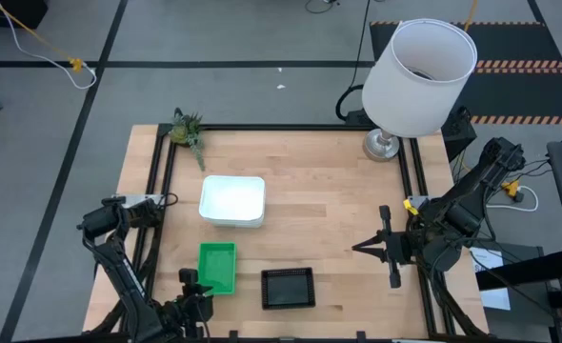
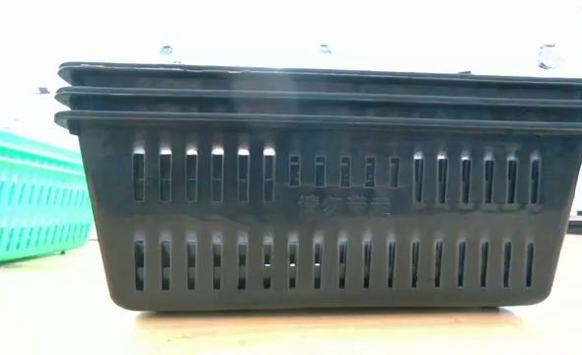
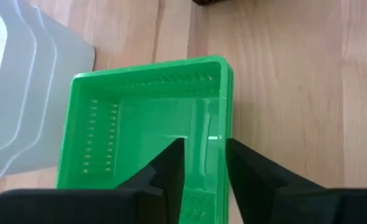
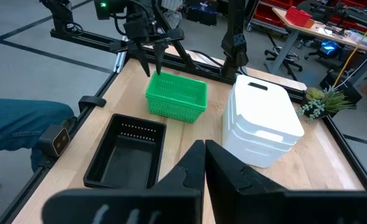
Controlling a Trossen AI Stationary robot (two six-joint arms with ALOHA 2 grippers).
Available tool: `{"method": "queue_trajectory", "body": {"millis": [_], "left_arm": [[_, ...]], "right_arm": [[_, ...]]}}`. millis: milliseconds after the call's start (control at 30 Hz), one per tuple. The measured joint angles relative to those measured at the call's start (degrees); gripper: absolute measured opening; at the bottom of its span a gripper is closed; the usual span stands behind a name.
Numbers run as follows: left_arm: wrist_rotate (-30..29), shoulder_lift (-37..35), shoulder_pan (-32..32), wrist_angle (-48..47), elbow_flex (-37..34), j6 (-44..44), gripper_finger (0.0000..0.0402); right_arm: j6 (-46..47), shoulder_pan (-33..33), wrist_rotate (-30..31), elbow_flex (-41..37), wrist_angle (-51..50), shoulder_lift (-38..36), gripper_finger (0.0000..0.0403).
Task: Stack baskets by color
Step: Return to Home Position
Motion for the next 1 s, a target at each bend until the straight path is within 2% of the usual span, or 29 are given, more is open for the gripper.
{"method": "queue_trajectory", "body": {"millis": [133, 267, 433, 567, 667, 833, 900, 1000], "left_arm": [[0.0, 0.0, 0.67, -0.3, 0.31, -1.21, 0.0139], [-0.88, -0.14, 2.44, -0.98, 1.84, -0.65, 0.0141], [-7.21, -3.28, 5.05, -0.17, 3.04, 4.91, 0.0127], [-15.07, -8.54, 6.8, -0.09, 3.04, 9.74, 0.0109], [-19.24, -13.13, 7.83, 0.49, 3.05, 15.18, 0.0095], [-19.98, -20.3, 11.08, 3.63, 3.06, 27.75, 0.0069], [-18.79, -22.59, 13.12, 5.88, 3.06, 34.32, 0.0058], [-13.72, -25.76, 17.18, 9.96, 3.06, 44.19, 0.0037]], "right_arm": [[0.0, 0.0, 0.0, 0.0, 0.0, 0.0, 0.0006], [-0.26, 0.0, 0.0, 0.0, 0.0, 0.0, 0.0006], [-2.47, 0.0, 0.01, 0.0, 0.04, 0.02, 0.0006], [-5.59, -0.1, 0.07, 0.0, 0.03, 0.02, 0.0006], [-8.16, -0.15, 0.13, -0.02, 0.05, 0.02, 0.0006], [-10.71, -0.15, 0.18, -0.02, 0.02, 0.0, 0.0006], [-12.05, -0.17, 0.18, -0.02, -0.02, -0.13, 0.0006], [-13.1, -0.17, 0.21, -0.02, -0.31, -0.73, 0.0006]]}}
